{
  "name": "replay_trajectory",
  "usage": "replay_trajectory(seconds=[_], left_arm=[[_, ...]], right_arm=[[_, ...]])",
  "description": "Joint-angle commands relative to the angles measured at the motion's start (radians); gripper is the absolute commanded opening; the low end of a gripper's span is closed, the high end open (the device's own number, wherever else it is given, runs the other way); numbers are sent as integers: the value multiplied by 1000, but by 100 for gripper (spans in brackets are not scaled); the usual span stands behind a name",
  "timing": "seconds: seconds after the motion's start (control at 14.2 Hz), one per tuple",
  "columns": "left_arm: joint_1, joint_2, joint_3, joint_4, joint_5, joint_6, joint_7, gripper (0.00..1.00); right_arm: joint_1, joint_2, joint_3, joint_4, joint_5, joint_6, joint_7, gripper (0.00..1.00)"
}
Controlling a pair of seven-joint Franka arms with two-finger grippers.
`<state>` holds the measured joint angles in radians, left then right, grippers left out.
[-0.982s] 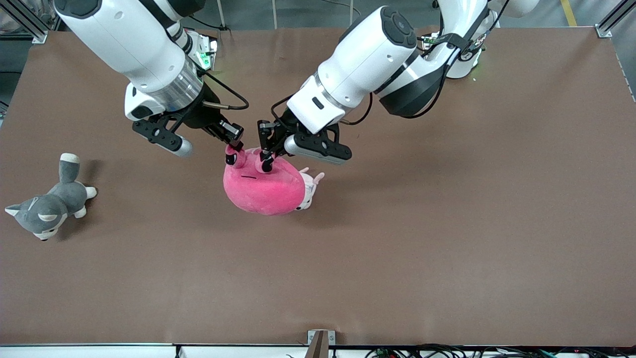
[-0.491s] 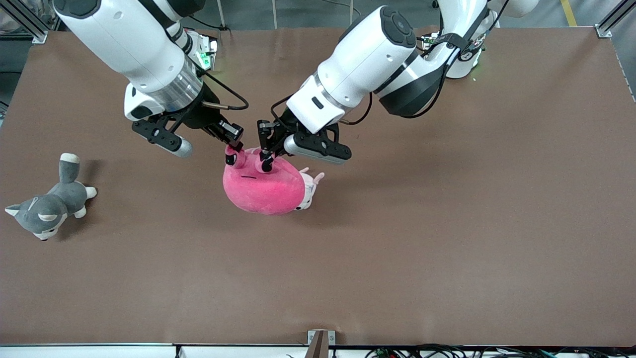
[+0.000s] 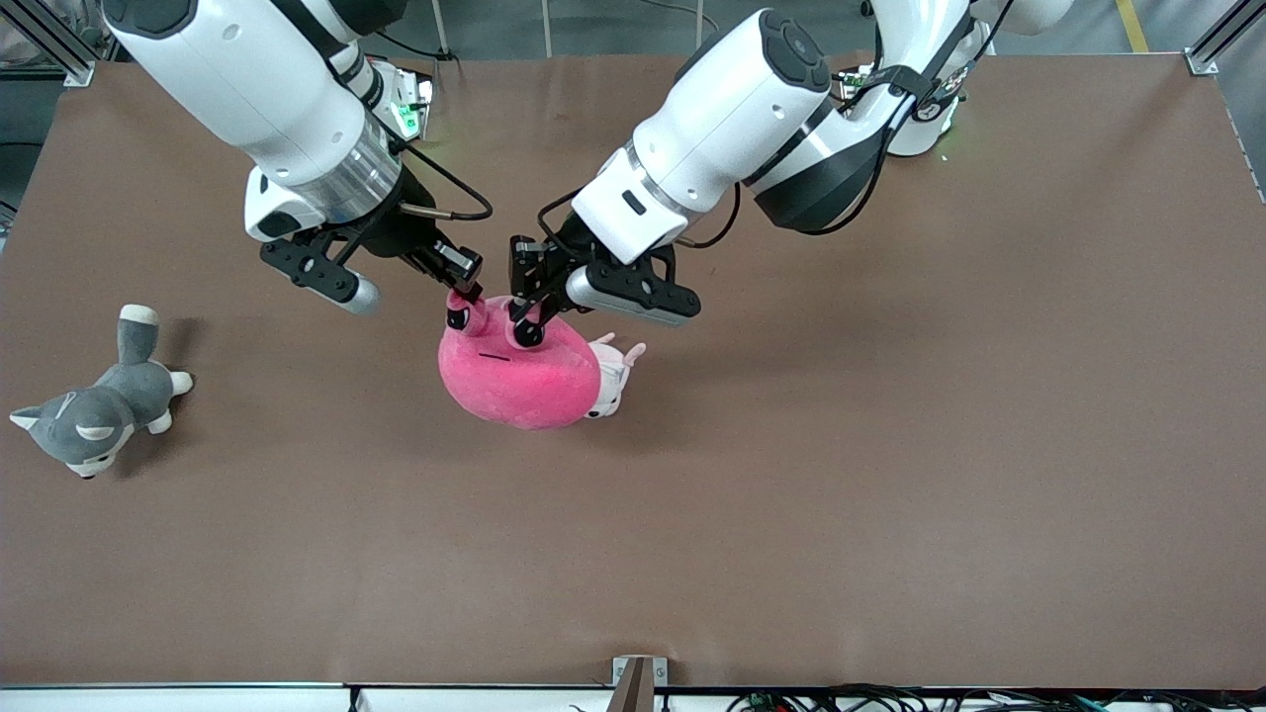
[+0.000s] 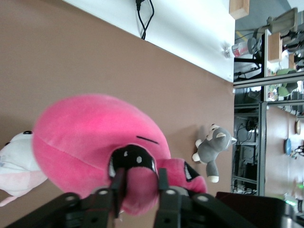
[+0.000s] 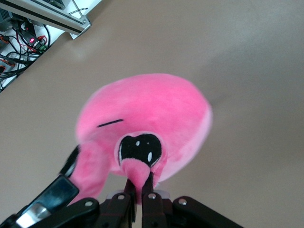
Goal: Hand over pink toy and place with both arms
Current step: 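Open the left gripper to release the plush to the right gripper, then carry the plush toward the grey cat while the left gripper withdraws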
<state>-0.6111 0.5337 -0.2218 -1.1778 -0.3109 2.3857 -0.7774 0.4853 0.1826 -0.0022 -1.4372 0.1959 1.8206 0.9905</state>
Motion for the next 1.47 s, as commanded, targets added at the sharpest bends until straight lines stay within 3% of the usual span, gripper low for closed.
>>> replay_trajectory(seconds=[0.0,0.07,0.28,0.56,1.05,1.4], left_arm=[[-12,-8,9,7,-10,10,-37,89],[-12,-9,10,7,-10,12,-39,100],[-10,-15,9,3,-7,10,-37,100],[5,-56,4,-17,57,-17,-29,100],[51,-170,12,-29,309,-415,6,100],[135,-274,10,-31,319,-664,165,100]], right_arm=[[-11,-8,-1,-12,13,8,-24,0],[-22,-8,-2,-14,13,5,-61,0],[-89,-8,-2,-34,13,-24,-223,0],[-230,-20,-2,-198,29,-18,-514,0],[-389,-18,-2,-345,69,-20,-817,0],[-461,-12,-4,-425,120,-20,-946,0]])
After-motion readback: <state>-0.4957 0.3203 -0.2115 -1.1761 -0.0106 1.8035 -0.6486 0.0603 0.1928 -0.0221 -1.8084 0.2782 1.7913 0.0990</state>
